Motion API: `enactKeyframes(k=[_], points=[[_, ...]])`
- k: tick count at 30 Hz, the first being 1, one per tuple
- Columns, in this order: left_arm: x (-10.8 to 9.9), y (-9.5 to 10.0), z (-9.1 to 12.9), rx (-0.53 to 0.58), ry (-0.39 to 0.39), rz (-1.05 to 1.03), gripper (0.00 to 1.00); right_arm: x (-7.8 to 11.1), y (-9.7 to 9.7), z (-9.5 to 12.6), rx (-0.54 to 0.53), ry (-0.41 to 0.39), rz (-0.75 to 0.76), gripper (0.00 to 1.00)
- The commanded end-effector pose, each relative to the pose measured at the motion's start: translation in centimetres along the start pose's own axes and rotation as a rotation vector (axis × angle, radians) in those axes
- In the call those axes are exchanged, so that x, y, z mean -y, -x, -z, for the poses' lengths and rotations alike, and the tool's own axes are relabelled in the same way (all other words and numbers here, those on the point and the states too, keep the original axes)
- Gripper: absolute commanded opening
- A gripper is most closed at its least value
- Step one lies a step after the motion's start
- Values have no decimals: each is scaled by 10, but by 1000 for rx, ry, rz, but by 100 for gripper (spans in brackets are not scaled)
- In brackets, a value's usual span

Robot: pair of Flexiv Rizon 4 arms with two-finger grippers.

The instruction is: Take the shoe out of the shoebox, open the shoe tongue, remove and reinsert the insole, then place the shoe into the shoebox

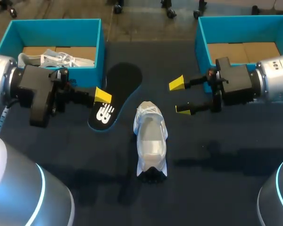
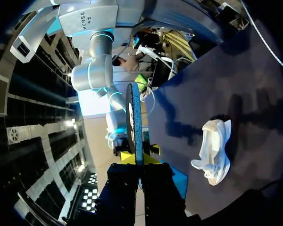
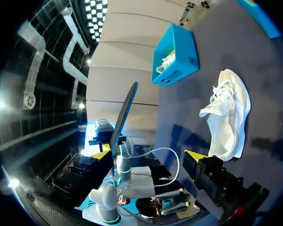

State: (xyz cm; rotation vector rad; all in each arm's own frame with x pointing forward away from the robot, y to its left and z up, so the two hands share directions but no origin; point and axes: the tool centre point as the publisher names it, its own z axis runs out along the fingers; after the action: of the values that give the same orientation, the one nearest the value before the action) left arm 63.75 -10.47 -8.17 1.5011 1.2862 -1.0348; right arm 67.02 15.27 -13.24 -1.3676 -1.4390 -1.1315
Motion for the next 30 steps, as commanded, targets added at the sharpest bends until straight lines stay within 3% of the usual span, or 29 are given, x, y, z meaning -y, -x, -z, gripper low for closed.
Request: enactKeyframes(k=[1, 13, 17, 30], points=[[0, -6, -8, -26, 5, -50, 0, 1, 0, -1, 1, 2, 0, 100], [-24, -27, -17, -22, -57, -151, 0, 1, 0, -1, 1, 2, 0, 100], [-36, -32, -17, 0, -65, -182, 0, -1, 1, -2, -18, 39, -5, 100], [-58, -43, -19, 89, -28, -181, 0, -21, -1, -40, -77, 149, -70, 100]])
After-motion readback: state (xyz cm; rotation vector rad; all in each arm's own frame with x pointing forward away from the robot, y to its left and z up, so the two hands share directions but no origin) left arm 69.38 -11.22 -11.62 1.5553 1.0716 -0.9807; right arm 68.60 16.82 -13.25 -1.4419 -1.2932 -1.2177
